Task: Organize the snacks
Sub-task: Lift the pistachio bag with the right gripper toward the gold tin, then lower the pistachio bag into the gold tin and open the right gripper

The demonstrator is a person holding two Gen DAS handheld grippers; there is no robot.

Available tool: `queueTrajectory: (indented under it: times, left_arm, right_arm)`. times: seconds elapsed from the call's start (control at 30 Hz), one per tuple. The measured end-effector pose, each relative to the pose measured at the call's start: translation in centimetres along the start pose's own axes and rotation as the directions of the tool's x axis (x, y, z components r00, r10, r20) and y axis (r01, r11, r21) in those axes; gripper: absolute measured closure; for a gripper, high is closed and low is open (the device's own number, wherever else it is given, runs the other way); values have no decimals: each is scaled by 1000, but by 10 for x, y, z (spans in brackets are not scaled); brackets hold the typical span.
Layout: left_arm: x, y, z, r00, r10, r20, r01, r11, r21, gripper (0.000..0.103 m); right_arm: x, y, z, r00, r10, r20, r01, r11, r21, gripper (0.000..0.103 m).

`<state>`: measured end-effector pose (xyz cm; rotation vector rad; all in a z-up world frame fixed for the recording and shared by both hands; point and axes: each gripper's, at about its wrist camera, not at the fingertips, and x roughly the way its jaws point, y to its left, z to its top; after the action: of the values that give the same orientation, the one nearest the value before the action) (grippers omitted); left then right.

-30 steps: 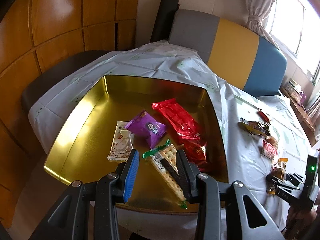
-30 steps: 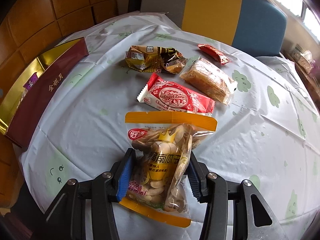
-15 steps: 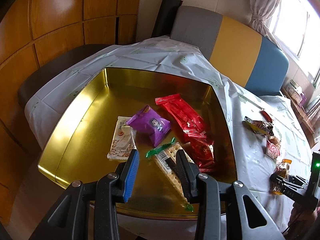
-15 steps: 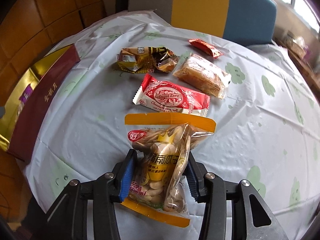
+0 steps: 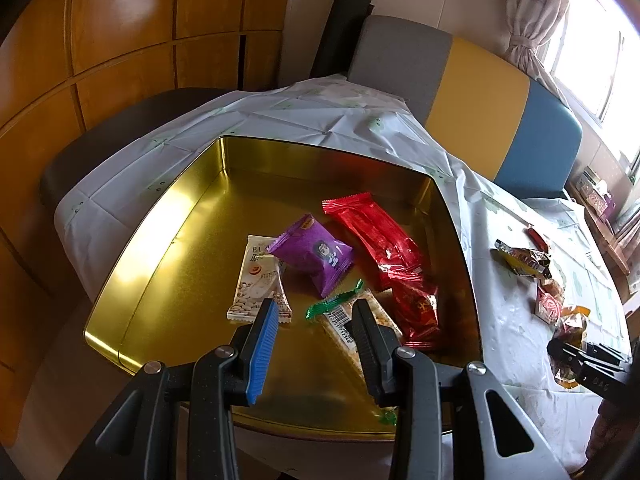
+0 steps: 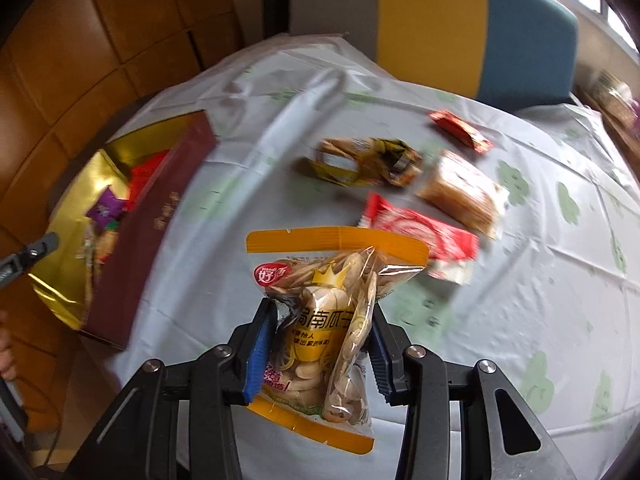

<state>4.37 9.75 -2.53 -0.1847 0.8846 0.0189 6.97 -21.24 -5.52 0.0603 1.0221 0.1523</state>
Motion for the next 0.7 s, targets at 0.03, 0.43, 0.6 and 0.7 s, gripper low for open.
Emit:
queueTrajectory:
  times: [0.03, 0.43, 0.6, 0.7]
  left_arm:
    - [0, 0, 0, 1000, 0, 0, 0, 1000, -1, 64]
    - [-2, 10, 1, 1000, 12, 5, -11, 1000, -18, 64]
    - [-1, 14, 2, 1000, 19, 8, -19, 999, -28, 64]
    - [0, 17, 2, 1000, 28, 9, -27, 999, -32, 64]
  right_arm:
    - [-1, 5, 2, 1000, 8, 3, -8, 1000, -11, 59]
    - [-1, 78, 30, 993, 114, 10, -111, 979, -172, 59]
    - [2, 115, 51, 987, 158, 16, -148, 953, -263, 59]
    - [9, 140, 66, 982, 189, 16, -174, 933, -314, 58]
